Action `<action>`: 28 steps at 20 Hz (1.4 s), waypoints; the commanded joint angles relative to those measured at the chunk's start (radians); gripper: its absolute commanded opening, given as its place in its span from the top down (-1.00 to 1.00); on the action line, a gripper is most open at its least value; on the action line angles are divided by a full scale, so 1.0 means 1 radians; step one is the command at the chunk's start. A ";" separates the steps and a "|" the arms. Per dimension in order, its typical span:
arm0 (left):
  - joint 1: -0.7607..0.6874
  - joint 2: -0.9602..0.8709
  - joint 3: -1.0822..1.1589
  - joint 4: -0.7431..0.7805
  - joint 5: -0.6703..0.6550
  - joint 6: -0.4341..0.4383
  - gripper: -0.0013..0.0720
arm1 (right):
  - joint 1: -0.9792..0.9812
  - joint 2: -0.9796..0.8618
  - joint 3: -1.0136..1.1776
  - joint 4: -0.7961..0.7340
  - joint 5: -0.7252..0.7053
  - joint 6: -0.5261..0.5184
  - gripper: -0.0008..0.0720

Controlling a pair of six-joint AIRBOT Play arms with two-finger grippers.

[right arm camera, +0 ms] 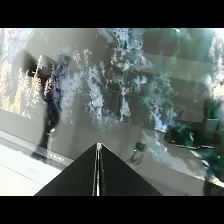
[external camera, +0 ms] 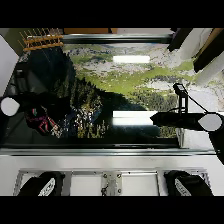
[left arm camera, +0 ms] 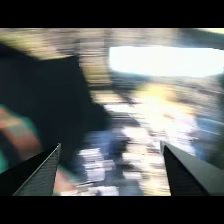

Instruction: Fold the clothes and pants, and hang the long-sleeved shirts on hangers.

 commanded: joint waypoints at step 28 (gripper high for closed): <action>-0.525 0.074 0.344 -0.548 0.150 0.079 0.95 | -0.058 0.003 0.077 0.174 0.020 -0.021 0.93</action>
